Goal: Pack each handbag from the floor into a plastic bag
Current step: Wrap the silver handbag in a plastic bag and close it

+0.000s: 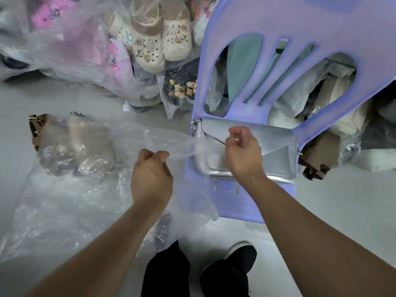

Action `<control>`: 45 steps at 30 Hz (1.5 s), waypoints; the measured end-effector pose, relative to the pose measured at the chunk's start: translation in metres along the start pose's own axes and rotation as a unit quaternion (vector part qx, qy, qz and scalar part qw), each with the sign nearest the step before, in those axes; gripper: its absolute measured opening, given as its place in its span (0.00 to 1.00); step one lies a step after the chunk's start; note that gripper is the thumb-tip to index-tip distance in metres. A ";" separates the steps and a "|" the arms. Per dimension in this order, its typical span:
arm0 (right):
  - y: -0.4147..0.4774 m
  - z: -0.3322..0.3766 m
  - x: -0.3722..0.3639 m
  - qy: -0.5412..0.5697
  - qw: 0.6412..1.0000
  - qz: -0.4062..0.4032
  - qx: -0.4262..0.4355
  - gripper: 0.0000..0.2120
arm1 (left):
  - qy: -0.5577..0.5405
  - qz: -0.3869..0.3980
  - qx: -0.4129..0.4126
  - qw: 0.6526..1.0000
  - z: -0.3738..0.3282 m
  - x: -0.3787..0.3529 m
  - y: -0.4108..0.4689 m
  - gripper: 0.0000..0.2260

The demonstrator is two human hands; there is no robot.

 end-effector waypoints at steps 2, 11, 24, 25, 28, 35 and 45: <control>0.008 0.001 -0.001 -0.146 0.985 0.056 0.075 0.20 | 0.021 -0.011 0.019 1.000 0.003 0.001 0.007 0.15; 0.050 -0.011 -0.021 -0.378 0.896 0.206 0.109 0.30 | 0.006 -0.055 0.015 0.998 0.022 0.007 0.020 0.25; 0.074 0.027 -0.020 -0.451 0.815 0.326 0.161 0.33 | -0.051 -0.090 0.120 0.987 0.042 0.023 0.031 0.19; 0.069 0.029 -0.018 -0.423 0.824 0.343 0.159 0.30 | -0.071 -0.088 0.118 0.987 0.037 0.022 0.030 0.17; 0.054 0.030 -0.011 -0.375 0.825 0.394 0.154 0.30 | -0.109 -0.079 0.097 0.986 0.022 0.019 0.031 0.12; 0.026 0.045 0.036 -0.236 0.869 0.410 0.144 0.31 | -0.166 -0.070 0.019 0.983 -0.024 0.024 0.012 0.09; -0.004 0.066 0.053 -0.090 0.918 0.362 0.136 0.74 | -0.172 -0.069 -0.156 0.970 -0.085 0.067 -0.054 0.12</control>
Point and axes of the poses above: each hand's wrist, its own y-axis towards the middle knuckle, its own x-axis out of the back of the hand, z = x × y, the point moved 8 cm from there along y, towards the middle knuckle, and after that the axes turned 10 degrees about x, right-handed, at the moved point
